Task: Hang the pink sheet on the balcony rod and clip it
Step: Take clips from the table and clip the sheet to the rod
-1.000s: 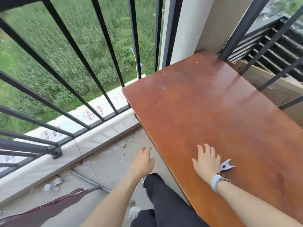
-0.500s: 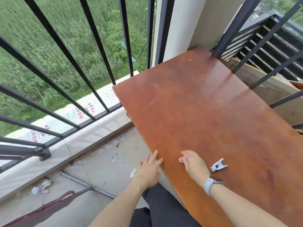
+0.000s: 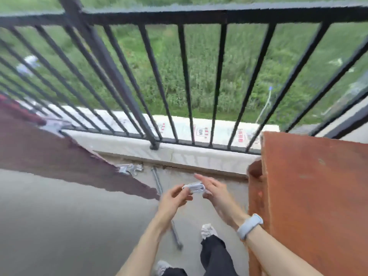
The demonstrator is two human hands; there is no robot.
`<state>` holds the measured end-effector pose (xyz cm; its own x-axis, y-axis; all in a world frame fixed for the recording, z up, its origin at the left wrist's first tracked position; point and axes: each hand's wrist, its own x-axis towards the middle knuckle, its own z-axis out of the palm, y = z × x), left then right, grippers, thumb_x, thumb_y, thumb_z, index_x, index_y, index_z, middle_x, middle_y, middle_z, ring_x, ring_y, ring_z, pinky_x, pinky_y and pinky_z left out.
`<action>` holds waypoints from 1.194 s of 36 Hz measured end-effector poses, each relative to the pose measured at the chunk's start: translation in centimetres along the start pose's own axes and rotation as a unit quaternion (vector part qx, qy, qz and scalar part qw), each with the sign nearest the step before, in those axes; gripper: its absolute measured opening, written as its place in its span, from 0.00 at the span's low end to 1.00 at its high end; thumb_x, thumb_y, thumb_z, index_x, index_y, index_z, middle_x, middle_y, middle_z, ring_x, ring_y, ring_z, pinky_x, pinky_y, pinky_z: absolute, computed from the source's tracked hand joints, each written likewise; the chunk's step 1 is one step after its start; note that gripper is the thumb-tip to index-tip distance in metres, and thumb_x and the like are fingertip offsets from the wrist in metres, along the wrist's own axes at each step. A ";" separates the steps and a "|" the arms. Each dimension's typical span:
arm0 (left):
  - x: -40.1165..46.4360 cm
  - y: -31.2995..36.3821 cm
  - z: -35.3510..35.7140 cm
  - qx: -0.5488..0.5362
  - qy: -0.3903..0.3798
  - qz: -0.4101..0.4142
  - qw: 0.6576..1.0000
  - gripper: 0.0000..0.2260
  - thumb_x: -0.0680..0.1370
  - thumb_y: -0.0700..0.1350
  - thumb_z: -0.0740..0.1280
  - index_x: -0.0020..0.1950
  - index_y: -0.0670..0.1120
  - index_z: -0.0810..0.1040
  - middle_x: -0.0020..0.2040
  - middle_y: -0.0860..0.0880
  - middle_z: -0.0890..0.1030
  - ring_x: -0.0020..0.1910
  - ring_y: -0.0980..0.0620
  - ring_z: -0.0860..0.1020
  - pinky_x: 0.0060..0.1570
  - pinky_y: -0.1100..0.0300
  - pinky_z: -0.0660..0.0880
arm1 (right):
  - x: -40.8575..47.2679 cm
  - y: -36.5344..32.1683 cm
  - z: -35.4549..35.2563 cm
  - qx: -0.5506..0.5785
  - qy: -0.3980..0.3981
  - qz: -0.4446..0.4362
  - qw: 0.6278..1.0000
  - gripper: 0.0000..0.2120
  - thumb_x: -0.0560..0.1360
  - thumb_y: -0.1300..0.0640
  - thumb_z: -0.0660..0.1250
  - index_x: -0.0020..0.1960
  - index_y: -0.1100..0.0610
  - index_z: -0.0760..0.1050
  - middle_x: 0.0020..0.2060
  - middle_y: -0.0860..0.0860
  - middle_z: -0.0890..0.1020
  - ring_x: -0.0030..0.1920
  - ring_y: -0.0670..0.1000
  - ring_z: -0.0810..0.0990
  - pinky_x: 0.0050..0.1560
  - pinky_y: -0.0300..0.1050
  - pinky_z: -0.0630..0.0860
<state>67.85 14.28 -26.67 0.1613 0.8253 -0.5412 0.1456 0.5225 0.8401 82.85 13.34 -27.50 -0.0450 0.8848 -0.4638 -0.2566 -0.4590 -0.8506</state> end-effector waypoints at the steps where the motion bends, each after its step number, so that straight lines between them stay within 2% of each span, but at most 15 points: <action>1: -0.8 -0.1 -2.2 -0.031 0.035 0.011 0.999 0.06 0.77 0.42 0.64 0.50 0.47 0.80 0.42 0.49 0.83 0.42 0.52 0.81 0.51 0.57 0.74 | 0.6 0.1 2.1 -0.012 -0.036 0.003 0.999 0.10 0.77 0.55 0.60 0.51 0.50 0.80 0.47 0.48 0.78 0.43 0.45 0.73 0.41 0.37 0.68; 4: -3.5 -1.4 -8.9 -0.090 0.129 0.030 0.987 0.05 0.76 0.40 0.66 0.45 0.48 0.80 0.39 0.52 0.82 0.40 0.54 0.79 0.44 0.61 0.75 | 1.6 1.0 9.0 -0.060 -0.120 0.021 0.991 0.11 0.77 0.54 0.59 0.52 0.53 0.80 0.42 0.50 0.78 0.37 0.43 0.74 0.36 0.36 0.70; 8: -8.0 -4.7 -17.7 -0.103 0.233 0.035 0.966 0.06 0.74 0.37 0.67 0.43 0.48 0.80 0.34 0.52 0.80 0.35 0.56 0.77 0.39 0.66 0.73 | 1.1 3.3 18.4 -0.199 -0.224 -0.019 0.954 0.06 0.74 0.52 0.66 0.47 0.53 0.79 0.36 0.46 0.77 0.37 0.43 0.74 0.37 0.37 0.71; 12: -13.2 -8.2 -25.7 -0.130 0.321 0.048 0.937 0.05 0.73 0.33 0.68 0.46 0.40 0.80 0.33 0.52 0.79 0.30 0.60 0.75 0.34 0.70 0.71 | 0.0 6.7 28.2 -0.236 -0.277 0.016 0.931 0.08 0.74 0.59 0.67 0.53 0.59 0.76 0.36 0.51 0.77 0.37 0.43 0.75 0.37 0.34 0.73; 16: -18.3 -12.1 -33.0 -0.143 0.404 0.043 0.903 0.05 0.74 0.34 0.67 0.47 0.41 0.79 0.35 0.49 0.79 0.30 0.63 0.75 0.35 0.72 0.71 | -1.5 10.7 37.4 -0.285 -0.351 0.018 0.892 0.10 0.74 0.61 0.67 0.55 0.58 0.75 0.36 0.52 0.77 0.37 0.45 0.75 0.41 0.40 0.74; 18: -20.2 -13.7 -36.2 -0.152 0.439 0.034 0.885 0.07 0.74 0.32 0.66 0.49 0.39 0.78 0.37 0.50 0.79 0.31 0.64 0.76 0.37 0.73 0.72 | -2.0 12.3 41.3 -0.326 -0.387 0.002 0.863 0.08 0.73 0.59 0.68 0.52 0.55 0.77 0.37 0.52 0.78 0.38 0.47 0.75 0.43 0.43 0.73; 20: -21.6 -14.4 -39.3 -0.150 0.472 0.026 0.868 0.08 0.74 0.32 0.66 0.50 0.42 0.78 0.39 0.51 0.80 0.35 0.63 0.77 0.41 0.73 0.72 | -2.3 13.2 45.0 -0.358 -0.413 -0.020 0.837 0.05 0.72 0.57 0.69 0.48 0.50 0.76 0.37 0.49 0.79 0.37 0.44 0.75 0.43 0.40 0.73; 22: -22.3 -14.5 -42.4 -0.131 0.491 0.027 0.861 0.09 0.74 0.35 0.67 0.52 0.43 0.79 0.43 0.53 0.80 0.39 0.63 0.78 0.44 0.74 0.72 | -1.8 13.6 48.6 -0.371 -0.422 -0.042 0.826 0.05 0.72 0.56 0.69 0.46 0.48 0.76 0.38 0.45 0.80 0.37 0.41 0.76 0.41 0.35 0.72; 24: -22.2 -14.4 -45.8 -0.089 0.506 0.032 0.858 0.12 0.74 0.38 0.68 0.56 0.47 0.77 0.48 0.55 0.80 0.45 0.65 0.78 0.49 0.73 0.71 | -0.4 13.7 51.9 -0.380 -0.418 -0.070 0.822 0.05 0.73 0.55 0.69 0.48 0.49 0.77 0.43 0.45 0.80 0.40 0.44 0.78 0.39 0.33 0.72; 26: -21.5 -14.6 -49.2 -0.024 0.525 0.022 0.851 0.16 0.74 0.41 0.68 0.61 0.50 0.75 0.55 0.55 0.77 0.53 0.61 0.76 0.55 0.70 0.67 | 1.7 14.0 55.0 -0.386 -0.399 -0.094 0.826 0.06 0.73 0.56 0.68 0.49 0.50 0.75 0.47 0.46 0.78 0.42 0.47 0.78 0.37 0.29 0.71; 28: -20.4 -14.7 -52.7 0.044 0.547 -0.004 0.836 0.17 0.75 0.42 0.67 0.64 0.48 0.73 0.58 0.52 0.76 0.58 0.55 0.74 0.56 0.69 0.64 | 4.2 14.1 58.3 -0.394 -0.377 -0.112 0.831 0.07 0.74 0.57 0.67 0.51 0.51 0.74 0.48 0.47 0.77 0.43 0.47 0.77 0.37 0.27 0.71; 31: -18.2 -14.6 -58.3 0.094 0.571 -0.036 0.815 0.16 0.76 0.42 0.65 0.63 0.46 0.73 0.60 0.47 0.75 0.60 0.49 0.74 0.57 0.63 0.65 | 8.6 14.4 63.8 -0.398 -0.359 -0.122 0.835 0.08 0.74 0.57 0.66 0.54 0.52 0.73 0.49 0.49 0.77 0.44 0.47 0.77 0.38 0.31 0.71; 35: -14.5 -14.3 -66.9 0.133 0.566 -0.054 0.812 0.14 0.77 0.45 0.63 0.61 0.46 0.75 0.60 0.47 0.76 0.59 0.46 0.75 0.58 0.56 0.69 | 15.2 14.6 72.1 -0.399 -0.350 -0.126 0.838 0.07 0.76 0.57 0.63 0.53 0.50 0.73 0.48 0.51 0.78 0.42 0.48 0.76 0.38 0.37 0.70; 38: -11.9 -12.5 -75.0 0.169 0.566 -0.080 0.803 0.16 0.75 0.48 0.60 0.61 0.45 0.75 0.59 0.46 0.77 0.60 0.45 0.75 0.59 0.53 0.70 | 19.9 13.5 79.5 -0.418 -0.336 -0.149 0.831 0.07 0.76 0.57 0.62 0.54 0.54 0.73 0.48 0.53 0.78 0.41 0.48 0.75 0.36 0.35 0.69; 43: -9.7 -6.5 -89.7 0.255 0.573 -0.071 0.776 0.15 0.77 0.44 0.61 0.63 0.46 0.73 0.61 0.46 0.75 0.61 0.44 0.73 0.61 0.50 0.68 | 25.5 10.4 92.7 -0.431 -0.320 -0.193 0.822 0.10 0.75 0.53 0.63 0.54 0.57 0.74 0.47 0.52 0.77 0.42 0.49 0.74 0.35 0.31 0.65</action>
<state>-22.25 22.13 -23.72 -0.8226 0.5686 0.0052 0.4965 0.7138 0.4939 -10.48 38.63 -25.17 -0.6895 0.7128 -0.1282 0.3954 0.2222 -0.8912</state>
